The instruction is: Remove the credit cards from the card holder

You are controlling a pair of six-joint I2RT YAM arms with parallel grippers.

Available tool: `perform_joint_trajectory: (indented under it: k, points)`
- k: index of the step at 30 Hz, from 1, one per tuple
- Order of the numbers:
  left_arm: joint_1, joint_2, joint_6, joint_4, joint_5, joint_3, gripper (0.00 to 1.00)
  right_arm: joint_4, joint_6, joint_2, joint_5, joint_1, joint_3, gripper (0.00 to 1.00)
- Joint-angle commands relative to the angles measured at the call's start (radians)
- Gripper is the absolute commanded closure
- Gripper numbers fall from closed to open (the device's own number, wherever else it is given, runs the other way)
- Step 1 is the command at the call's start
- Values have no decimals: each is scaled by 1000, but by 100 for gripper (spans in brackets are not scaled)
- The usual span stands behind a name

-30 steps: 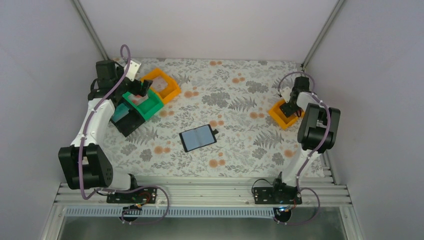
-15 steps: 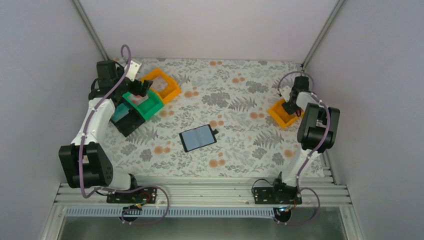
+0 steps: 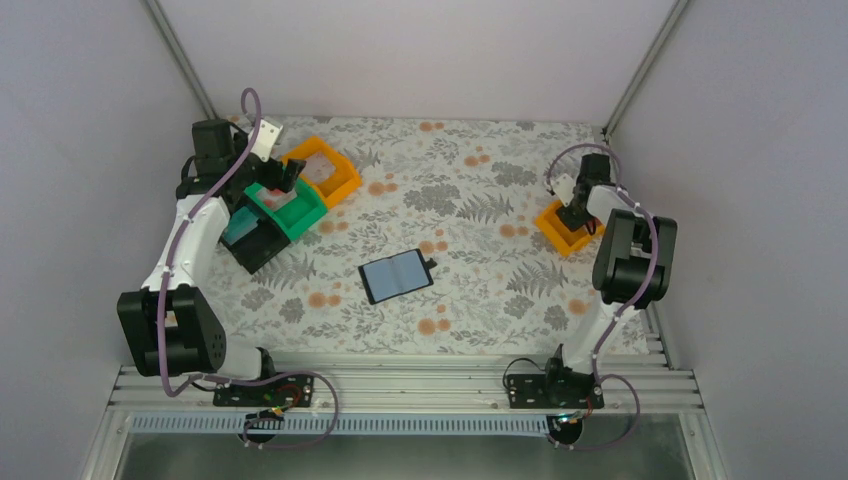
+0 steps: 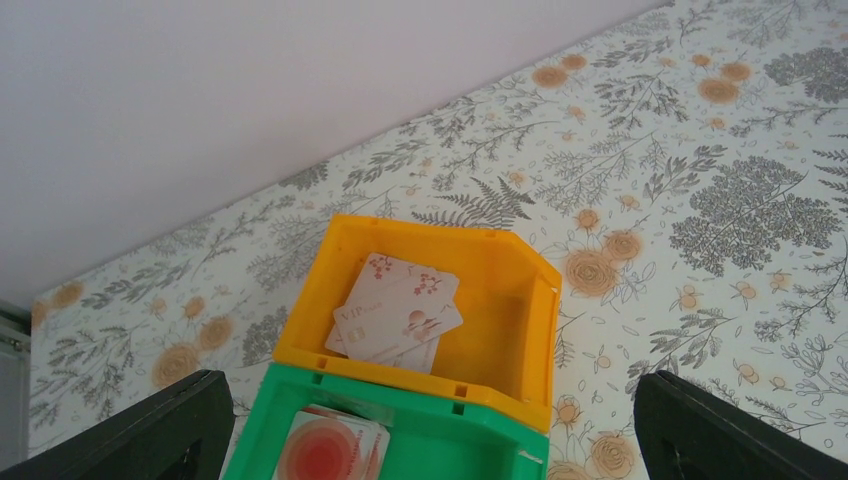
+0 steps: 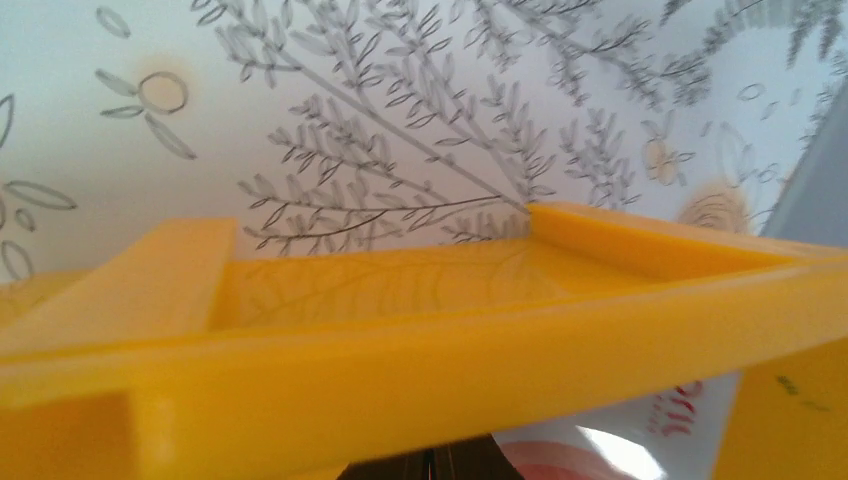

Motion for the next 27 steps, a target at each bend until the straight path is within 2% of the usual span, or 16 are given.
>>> perform_joint_trajectory:
  k: [1,4,5,6,13,17,19,20,24,27]
  points:
    - [4,-16,16,-4,25,28,0,-45,-4,-24,-17,11,-28,96]
    - [4,-16,19,-8,32,29,0,-49,-1,-34,-42,13,-31,96]
    - [4,-16,20,-12,34,30,0,-38,6,-36,-33,12,-34,87]
    - [4,-16,21,-12,36,30,0,-31,14,-39,-27,12,-32,84]
    - [4,-7,30,-22,49,34,0,-23,19,-76,-37,9,-11,80]
    - [4,-5,33,-28,59,39,0,-65,30,-111,-151,8,23,74]
    - [3,-4,36,-31,62,40,0,-62,39,-115,-149,7,26,72]
    - [4,-5,38,-33,62,39,0,-48,42,-110,-123,0,25,69]
    - [6,-4,39,-40,57,45,0,-17,71,-60,-27,-43,41,41]
    - [10,1,38,-48,57,54,0,-25,74,-29,-28,-60,70,32]
